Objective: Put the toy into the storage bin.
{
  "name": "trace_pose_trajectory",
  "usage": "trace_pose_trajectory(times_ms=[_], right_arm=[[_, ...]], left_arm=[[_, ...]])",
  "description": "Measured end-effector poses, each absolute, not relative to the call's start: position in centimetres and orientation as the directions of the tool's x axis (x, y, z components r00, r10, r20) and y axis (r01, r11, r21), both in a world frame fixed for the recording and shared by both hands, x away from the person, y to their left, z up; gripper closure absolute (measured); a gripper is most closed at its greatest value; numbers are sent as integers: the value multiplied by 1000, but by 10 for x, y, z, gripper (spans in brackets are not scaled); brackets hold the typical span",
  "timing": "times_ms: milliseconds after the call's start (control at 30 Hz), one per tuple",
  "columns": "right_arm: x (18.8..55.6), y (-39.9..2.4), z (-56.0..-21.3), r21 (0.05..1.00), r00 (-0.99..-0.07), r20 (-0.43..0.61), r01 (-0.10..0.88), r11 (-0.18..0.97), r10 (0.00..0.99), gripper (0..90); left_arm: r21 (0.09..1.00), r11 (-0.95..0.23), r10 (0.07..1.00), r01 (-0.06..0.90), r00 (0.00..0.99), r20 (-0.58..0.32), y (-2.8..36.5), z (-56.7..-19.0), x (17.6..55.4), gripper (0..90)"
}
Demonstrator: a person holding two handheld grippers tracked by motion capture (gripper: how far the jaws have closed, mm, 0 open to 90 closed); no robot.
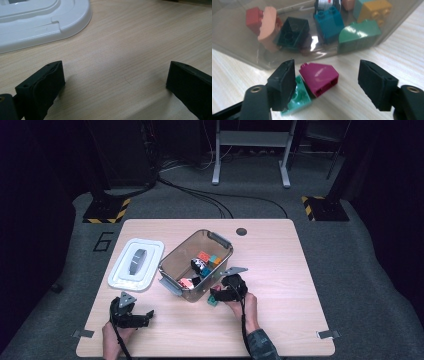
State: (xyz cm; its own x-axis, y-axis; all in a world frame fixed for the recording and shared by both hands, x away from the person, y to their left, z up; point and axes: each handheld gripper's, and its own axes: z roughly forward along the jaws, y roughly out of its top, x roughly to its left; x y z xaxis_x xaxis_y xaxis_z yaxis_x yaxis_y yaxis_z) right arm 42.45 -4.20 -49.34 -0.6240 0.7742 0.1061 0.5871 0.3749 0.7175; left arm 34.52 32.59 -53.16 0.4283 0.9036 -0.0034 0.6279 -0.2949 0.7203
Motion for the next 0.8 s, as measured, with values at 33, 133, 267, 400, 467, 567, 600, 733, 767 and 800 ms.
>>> trace_pose_trajectory(times_ms=[33, 133, 267, 400, 467, 567, 600, 733, 767, 800], right_arm=[[425, -40, -494, 714, -624, 103, 589, 379, 775, 316], [427, -36, -498, 704, -621, 93, 594, 389, 778, 355], [427, -34, -501, 693, -614, 103, 609, 386, 783, 479], [427, -37, -500, 684, -627, 97, 606, 406, 773, 492], [426, -38, -500, 682, -631, 91, 603, 414, 770, 497], [425, -43, -499, 677, -626, 96, 611, 410, 774, 554], [424, -45, -499, 677, -621, 99, 615, 406, 777, 554], [423, -52, -498, 673, -609, 99, 624, 398, 787, 555], [423, -53, -498, 674, -606, 93, 622, 398, 790, 556], [422, -54, -498, 671, -601, 98, 629, 393, 793, 556]], left_arm=[[720, -293, 904, 629, 428, -7, 326, -532, 345, 14], [720, -295, 904, 629, 428, -4, 326, -532, 345, 14], [720, -293, 904, 629, 428, -7, 326, -532, 345, 14], [720, -294, 904, 629, 428, -5, 326, -532, 345, 14], [720, -295, 904, 628, 428, -3, 326, -532, 345, 14], [719, -295, 904, 629, 428, -5, 326, -532, 345, 14], [719, -293, 904, 630, 428, -6, 326, -532, 345, 14], [720, -293, 904, 629, 428, -6, 326, -532, 345, 14], [719, -295, 904, 629, 428, -4, 326, -532, 345, 14], [720, -296, 903, 628, 430, -3, 326, -532, 345, 14]])
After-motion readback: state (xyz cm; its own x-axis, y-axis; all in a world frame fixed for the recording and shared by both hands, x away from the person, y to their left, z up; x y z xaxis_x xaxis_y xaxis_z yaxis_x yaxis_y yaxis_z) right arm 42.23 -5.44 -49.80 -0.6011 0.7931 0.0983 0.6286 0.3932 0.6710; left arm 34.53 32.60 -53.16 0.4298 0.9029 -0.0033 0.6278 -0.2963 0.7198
